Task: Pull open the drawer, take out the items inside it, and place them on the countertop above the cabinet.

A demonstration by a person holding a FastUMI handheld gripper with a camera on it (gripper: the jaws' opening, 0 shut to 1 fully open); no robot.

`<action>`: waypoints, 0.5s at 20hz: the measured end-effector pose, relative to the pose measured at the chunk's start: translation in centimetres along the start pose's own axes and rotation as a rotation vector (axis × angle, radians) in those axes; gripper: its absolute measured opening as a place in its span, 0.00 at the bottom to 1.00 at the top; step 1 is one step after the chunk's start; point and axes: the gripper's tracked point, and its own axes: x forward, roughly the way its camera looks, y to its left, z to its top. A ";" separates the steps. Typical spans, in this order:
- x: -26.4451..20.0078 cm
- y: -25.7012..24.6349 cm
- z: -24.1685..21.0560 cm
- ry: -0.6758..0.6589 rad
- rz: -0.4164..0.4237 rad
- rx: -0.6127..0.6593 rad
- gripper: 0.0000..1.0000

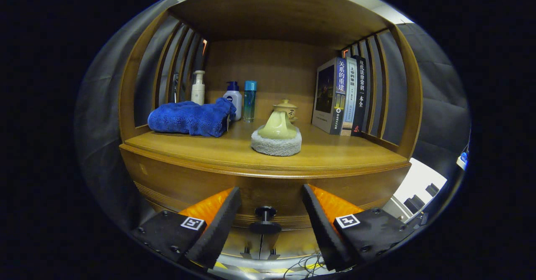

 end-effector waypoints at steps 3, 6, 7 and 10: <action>-0.1 -0.1 0.0 0.006 0.002 0.005 0.98; 0.0 0.2 -0.2 0.011 0.019 0.009 0.98; -0.8 0.5 -0.4 0.010 0.025 0.015 0.98; -2.9 1.1 0.1 -0.009 0.041 0.037 0.98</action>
